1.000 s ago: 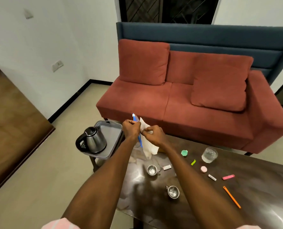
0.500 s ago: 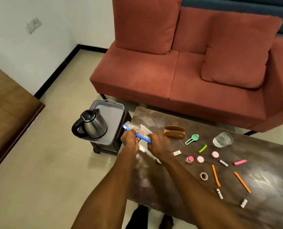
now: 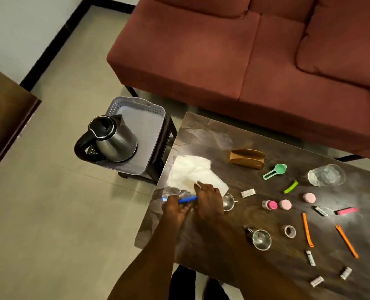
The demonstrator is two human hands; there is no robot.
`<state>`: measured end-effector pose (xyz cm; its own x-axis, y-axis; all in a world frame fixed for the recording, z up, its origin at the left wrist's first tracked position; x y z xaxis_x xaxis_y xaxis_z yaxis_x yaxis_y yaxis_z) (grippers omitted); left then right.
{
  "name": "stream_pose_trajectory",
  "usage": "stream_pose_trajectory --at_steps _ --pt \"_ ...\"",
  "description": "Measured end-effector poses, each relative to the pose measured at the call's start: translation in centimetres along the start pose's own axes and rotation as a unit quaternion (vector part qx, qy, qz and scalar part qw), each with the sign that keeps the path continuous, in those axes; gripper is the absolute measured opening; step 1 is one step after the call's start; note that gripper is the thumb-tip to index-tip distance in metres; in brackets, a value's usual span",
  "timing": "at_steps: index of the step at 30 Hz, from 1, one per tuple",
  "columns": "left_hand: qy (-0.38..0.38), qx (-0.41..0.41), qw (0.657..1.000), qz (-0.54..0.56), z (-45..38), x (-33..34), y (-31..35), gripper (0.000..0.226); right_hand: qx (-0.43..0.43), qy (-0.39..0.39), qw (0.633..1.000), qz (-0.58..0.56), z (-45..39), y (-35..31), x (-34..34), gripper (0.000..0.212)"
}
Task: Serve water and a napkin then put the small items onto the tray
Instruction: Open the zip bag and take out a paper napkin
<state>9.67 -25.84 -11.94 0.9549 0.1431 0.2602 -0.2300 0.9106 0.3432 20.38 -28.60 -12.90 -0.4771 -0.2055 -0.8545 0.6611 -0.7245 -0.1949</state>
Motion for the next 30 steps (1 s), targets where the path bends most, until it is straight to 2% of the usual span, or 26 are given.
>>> stream_pose_trajectory --at_steps 4,9,11,15,18,23,27,30 --pt "0.022 0.003 0.999 -0.024 -2.6 -1.4 -1.0 0.017 -0.013 0.035 0.998 -0.052 -0.3 0.0 2.2 0.058" --pt "0.049 0.007 0.994 -0.099 -6.6 -5.0 -1.9 0.025 0.004 0.101 0.989 -0.104 -0.3 0.6 -0.9 0.056" --pt "0.057 0.025 0.989 -0.131 -7.9 -5.7 -1.8 0.035 0.027 0.122 0.982 -0.139 -0.4 1.5 -2.8 0.051" --pt "0.112 0.047 0.969 -0.215 -7.6 -6.1 -0.7 0.059 0.088 0.155 0.941 -0.288 0.0 4.2 -5.8 0.04" --pt "0.11 0.066 0.962 -0.24 -4.5 -3.9 0.8 0.046 0.089 0.164 0.902 -0.389 1.3 5.4 -9.0 0.032" --pt "-0.032 0.094 0.971 -0.218 1.3 4.0 0.4 0.043 0.049 0.138 0.846 -0.513 5.2 7.3 -15.9 0.021" --pt "-0.172 0.155 0.949 -0.213 11.1 12.1 0.4 0.047 -0.016 0.159 0.813 -0.56 10.8 10.4 -23.5 0.03" --pt "-0.287 0.144 0.927 -0.192 18.6 17.4 -1.1 0.053 -0.045 0.186 0.797 -0.573 15.3 13.7 -30.3 0.032"
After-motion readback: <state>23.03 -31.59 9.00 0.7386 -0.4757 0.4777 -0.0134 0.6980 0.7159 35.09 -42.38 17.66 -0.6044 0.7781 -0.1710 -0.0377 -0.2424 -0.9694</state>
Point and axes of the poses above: each hand's wrist, its own z-axis away from the middle knuckle, its own x-axis out of the palm, y = z × x, the point moved 9 cm from there along -z, towards the middle knuckle, and after that the axes turned 5 degrees about x, right-handed, at the moved point
